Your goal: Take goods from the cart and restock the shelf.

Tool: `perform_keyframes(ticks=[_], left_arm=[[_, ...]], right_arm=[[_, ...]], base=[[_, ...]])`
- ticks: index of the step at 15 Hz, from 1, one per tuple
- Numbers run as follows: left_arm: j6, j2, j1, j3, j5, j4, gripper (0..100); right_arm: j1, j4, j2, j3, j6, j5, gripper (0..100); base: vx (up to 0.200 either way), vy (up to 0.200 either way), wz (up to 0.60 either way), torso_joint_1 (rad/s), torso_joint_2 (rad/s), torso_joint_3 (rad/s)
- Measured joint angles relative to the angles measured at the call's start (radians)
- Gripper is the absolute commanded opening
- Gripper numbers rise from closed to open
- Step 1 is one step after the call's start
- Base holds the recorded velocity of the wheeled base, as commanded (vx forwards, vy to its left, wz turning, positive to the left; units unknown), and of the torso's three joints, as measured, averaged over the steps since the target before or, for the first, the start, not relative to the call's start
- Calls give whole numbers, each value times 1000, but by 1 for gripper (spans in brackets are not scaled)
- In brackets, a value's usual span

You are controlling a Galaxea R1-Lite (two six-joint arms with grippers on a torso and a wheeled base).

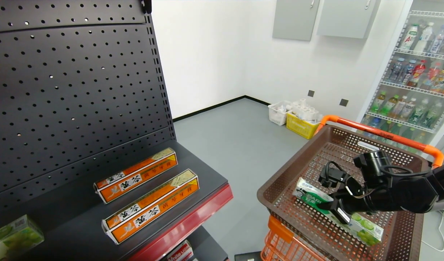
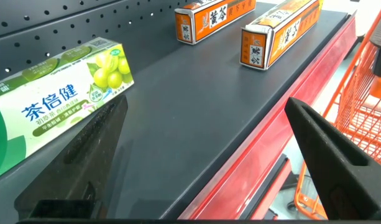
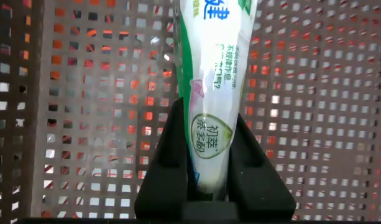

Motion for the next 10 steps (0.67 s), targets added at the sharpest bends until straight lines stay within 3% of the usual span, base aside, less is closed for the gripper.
perform_keyframes(ticks=[10], left_arm=[[0,0,0,0,0,0,100]], right_arm=[[-7,0,-110,-1,43,1,0]], base=[[0,0,0,0,0,0]])
